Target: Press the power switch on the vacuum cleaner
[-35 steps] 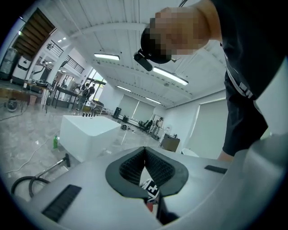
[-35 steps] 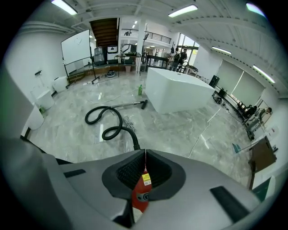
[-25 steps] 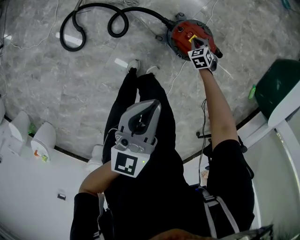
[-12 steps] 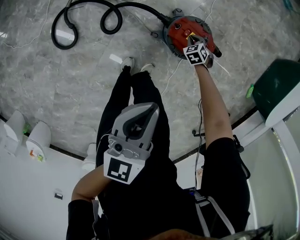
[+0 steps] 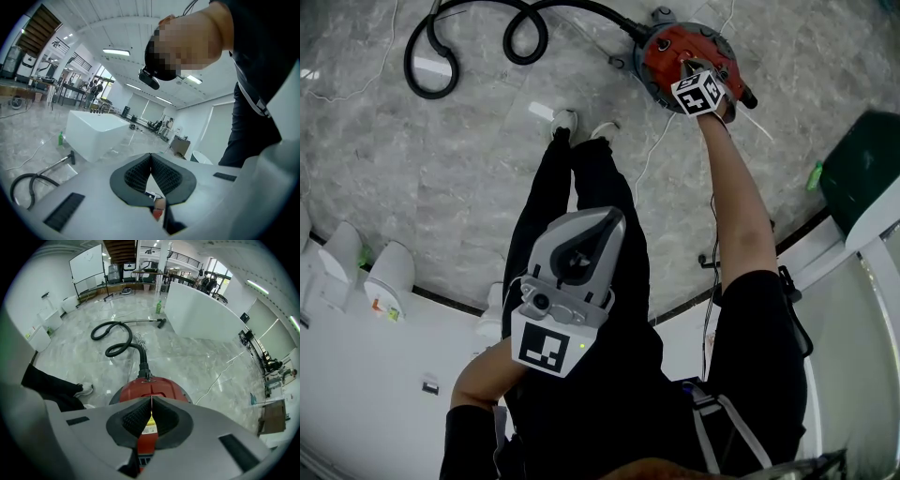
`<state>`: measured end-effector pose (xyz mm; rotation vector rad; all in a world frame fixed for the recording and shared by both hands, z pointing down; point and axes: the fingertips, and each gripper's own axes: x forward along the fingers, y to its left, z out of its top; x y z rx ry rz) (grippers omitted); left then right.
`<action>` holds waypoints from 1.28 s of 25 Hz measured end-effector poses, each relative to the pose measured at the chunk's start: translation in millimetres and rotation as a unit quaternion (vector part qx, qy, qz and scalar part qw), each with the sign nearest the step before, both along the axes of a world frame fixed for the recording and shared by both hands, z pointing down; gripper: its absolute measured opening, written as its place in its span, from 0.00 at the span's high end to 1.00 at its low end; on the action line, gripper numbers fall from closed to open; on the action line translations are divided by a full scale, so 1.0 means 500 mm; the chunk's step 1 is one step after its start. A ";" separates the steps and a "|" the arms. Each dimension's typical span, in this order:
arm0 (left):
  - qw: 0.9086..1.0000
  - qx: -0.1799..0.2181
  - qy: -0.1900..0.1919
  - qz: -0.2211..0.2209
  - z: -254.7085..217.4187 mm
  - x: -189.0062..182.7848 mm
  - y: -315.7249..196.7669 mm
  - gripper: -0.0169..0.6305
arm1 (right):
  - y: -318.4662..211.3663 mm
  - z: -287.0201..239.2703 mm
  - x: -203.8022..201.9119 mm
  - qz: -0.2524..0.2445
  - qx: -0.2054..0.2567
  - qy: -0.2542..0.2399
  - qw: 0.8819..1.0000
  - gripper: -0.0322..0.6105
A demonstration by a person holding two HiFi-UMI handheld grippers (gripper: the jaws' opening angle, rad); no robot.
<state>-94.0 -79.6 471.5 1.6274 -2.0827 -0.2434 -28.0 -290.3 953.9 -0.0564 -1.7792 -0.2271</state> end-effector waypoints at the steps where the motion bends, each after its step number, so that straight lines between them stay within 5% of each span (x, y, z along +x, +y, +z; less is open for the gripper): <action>1: 1.000 0.001 0.004 0.001 0.002 0.001 -0.002 0.95 | 0.000 0.004 -0.001 -0.002 -0.001 0.001 1.000 0.92; 32: 0.998 0.004 0.042 0.040 0.040 0.063 -0.024 0.95 | 0.032 0.073 0.012 -0.032 -0.010 0.035 0.999 0.92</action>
